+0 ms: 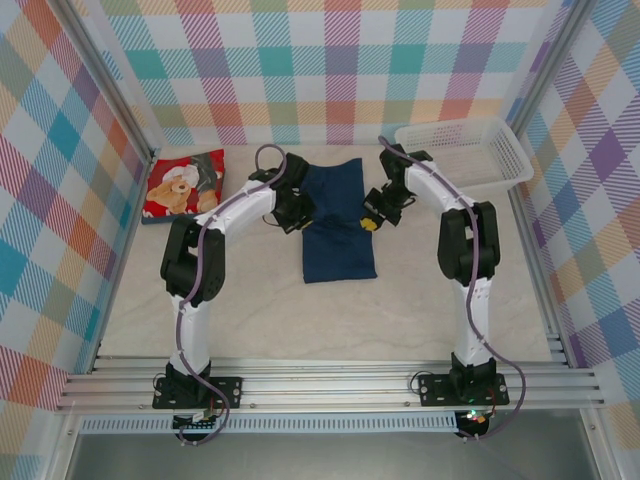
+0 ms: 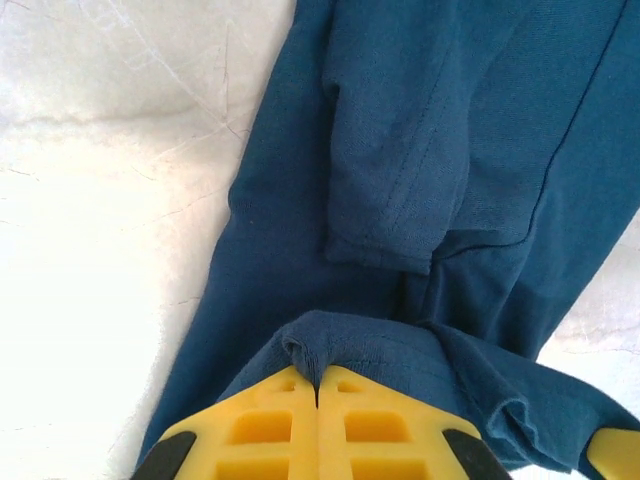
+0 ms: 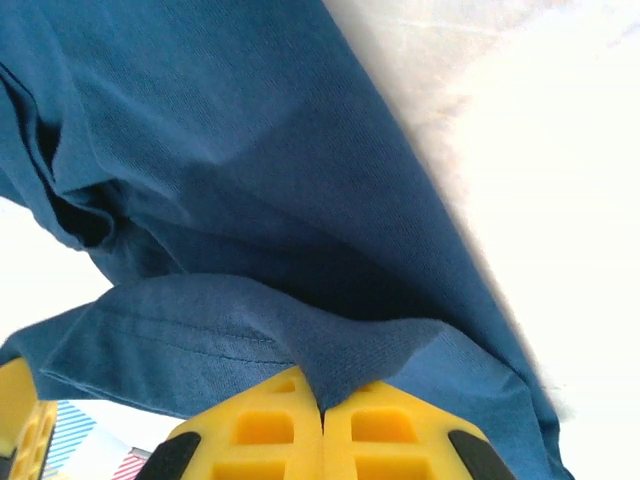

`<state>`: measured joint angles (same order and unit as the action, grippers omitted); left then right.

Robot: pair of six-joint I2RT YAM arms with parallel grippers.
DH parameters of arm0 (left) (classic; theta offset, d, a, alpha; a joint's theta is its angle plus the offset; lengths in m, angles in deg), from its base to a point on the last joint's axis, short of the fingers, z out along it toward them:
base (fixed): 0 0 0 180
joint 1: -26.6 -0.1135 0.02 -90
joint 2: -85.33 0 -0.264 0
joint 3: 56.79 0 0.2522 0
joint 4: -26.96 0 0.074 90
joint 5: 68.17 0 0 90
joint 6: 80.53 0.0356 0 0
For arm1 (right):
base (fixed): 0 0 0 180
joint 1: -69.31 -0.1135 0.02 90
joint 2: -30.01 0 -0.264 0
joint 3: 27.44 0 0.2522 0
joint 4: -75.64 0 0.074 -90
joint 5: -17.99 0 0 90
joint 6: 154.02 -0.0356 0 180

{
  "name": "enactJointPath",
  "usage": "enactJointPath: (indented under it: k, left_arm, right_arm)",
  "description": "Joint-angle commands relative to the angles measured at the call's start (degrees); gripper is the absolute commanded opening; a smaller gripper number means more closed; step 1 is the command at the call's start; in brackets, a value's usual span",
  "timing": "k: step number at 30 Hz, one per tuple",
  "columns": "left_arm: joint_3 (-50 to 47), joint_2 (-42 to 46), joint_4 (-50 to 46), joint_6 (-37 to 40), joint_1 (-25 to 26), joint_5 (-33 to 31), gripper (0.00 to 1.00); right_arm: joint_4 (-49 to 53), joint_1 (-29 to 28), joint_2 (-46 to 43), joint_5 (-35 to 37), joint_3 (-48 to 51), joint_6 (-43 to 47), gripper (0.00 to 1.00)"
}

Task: Fold and stack the t-shirts

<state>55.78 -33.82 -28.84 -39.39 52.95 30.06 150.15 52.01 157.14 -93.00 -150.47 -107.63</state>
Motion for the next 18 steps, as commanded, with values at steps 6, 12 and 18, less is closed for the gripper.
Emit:
enactJointPath:
  k: [6,12,18]
  left_arm:
    - [1.13,3.55,-1.06,-0.26,-0.88,-2.5,0.48]
    - [-9.7,10.24,1.55,-2.43,0.33,1.93,0.33]
    - [-22.09,15.89,5.93,-3.44,3.26,6.68,0.34]
  right_arm:
    - [-1.21,0.35,-4.0,6.72,-2.04,4.7,0.45]
    - [-7.32,-1.09,-15.32,6.91,12.39,6.29,0.25]
    - [-13.41,-3.52,-24.2,4.66,29.55,6.28,0.3]
